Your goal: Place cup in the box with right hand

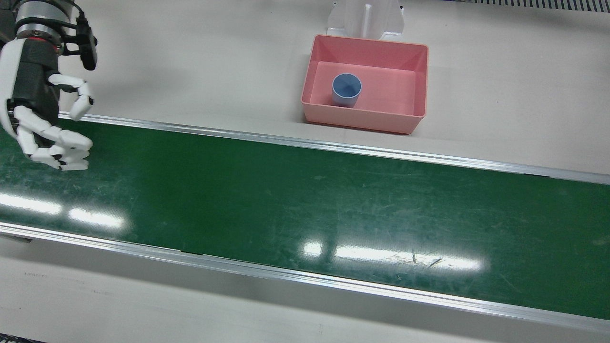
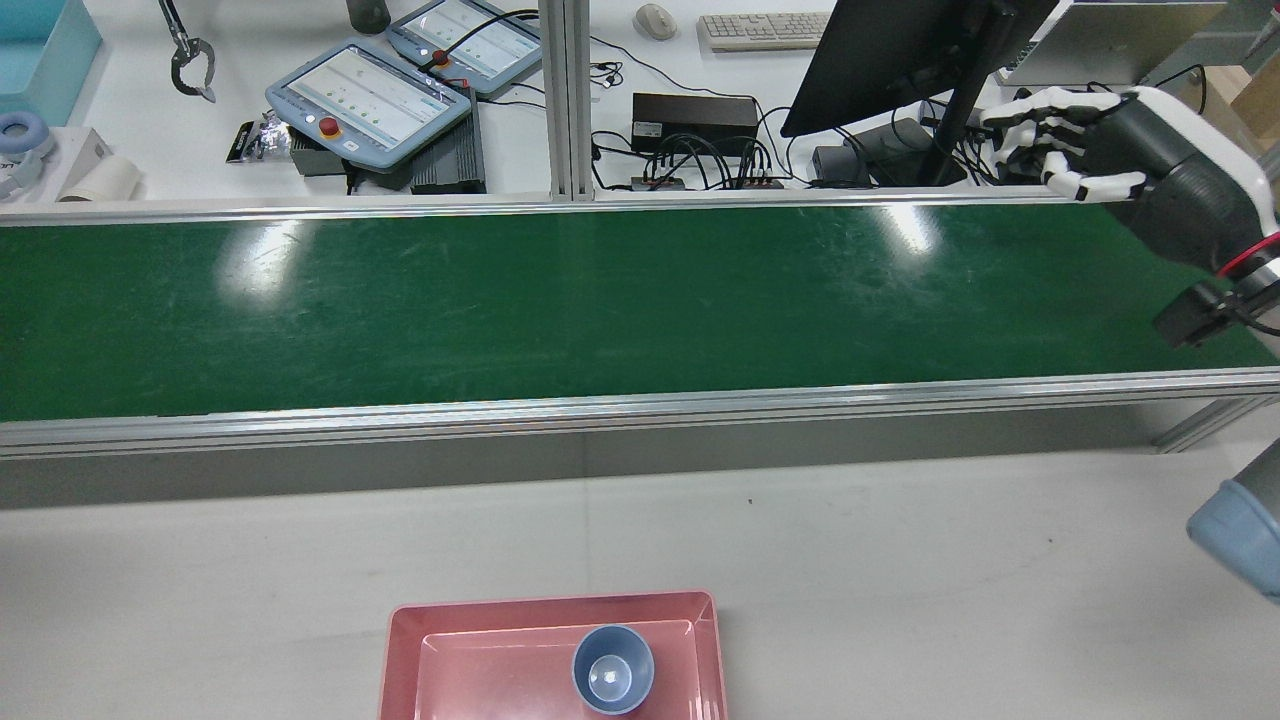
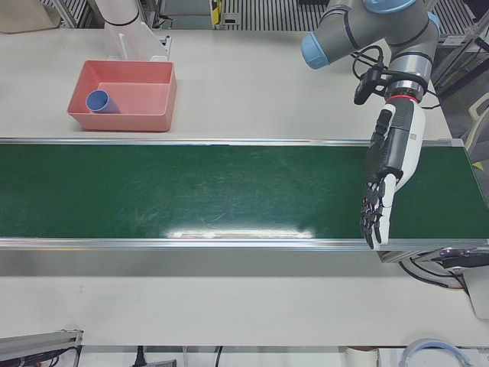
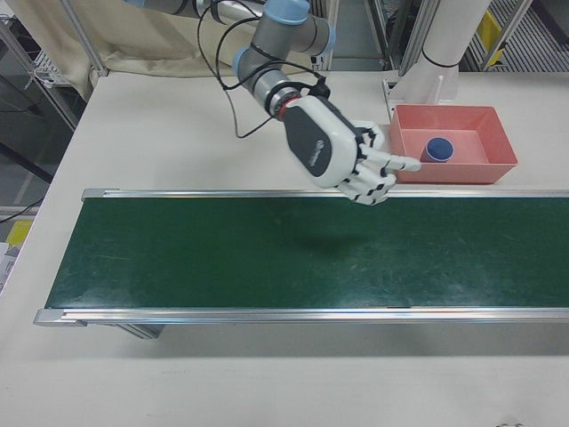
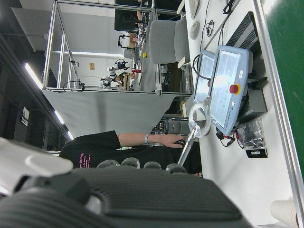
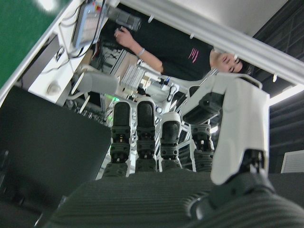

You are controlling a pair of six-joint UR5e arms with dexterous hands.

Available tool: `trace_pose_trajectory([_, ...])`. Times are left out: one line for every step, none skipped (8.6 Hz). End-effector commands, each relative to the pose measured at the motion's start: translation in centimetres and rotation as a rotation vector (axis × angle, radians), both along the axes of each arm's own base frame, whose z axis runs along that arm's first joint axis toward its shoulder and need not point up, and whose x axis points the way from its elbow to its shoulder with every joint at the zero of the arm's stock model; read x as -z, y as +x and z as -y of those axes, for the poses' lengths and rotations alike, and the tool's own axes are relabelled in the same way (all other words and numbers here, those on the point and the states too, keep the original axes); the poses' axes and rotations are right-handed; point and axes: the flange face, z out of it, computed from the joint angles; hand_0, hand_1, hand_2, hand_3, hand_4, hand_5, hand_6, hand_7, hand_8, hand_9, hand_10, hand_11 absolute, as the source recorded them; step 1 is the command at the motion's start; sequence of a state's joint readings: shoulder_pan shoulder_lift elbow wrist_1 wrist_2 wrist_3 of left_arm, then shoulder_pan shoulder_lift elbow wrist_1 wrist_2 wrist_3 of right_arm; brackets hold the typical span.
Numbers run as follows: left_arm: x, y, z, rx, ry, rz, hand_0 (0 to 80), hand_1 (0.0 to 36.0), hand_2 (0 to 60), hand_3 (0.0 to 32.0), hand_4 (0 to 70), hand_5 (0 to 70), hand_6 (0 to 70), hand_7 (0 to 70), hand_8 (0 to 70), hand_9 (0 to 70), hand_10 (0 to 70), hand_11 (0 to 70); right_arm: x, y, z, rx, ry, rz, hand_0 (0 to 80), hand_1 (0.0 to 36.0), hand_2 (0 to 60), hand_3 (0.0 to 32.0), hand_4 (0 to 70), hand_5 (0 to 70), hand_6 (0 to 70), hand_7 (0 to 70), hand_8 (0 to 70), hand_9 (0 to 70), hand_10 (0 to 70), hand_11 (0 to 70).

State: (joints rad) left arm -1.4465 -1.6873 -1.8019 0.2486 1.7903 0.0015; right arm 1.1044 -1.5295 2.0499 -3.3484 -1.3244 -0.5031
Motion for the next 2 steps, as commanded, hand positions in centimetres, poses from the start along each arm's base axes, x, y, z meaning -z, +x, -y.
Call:
trace_pose_trajectory([0.0,0.0,0.0,0.000,-0.001,0.000,0.0,0.0,0.0,0.0,0.0,0.0,0.0,0.0,0.0,0.0,0.0,0.0,-9.1,7.2,2.3,-0.120,-0.162,-0.033,52.8,32.5,60.0,0.0,16.4,12.2,18.9,69.1,25.5,45.0,20.8,32.9])
trace_pose_trajectory([0.0,0.0,0.0,0.000,-0.001,0.000,0.0,0.0,0.0,0.0,0.0,0.0,0.0,0.0,0.0,0.0,0.0,0.0,-11.4,7.3,2.5,-0.118,-0.211,-0.023,57.2,28.5,37.8,0.0,15.2,10.4,12.6,42.4,14.6,27.1,13.0,21.7])
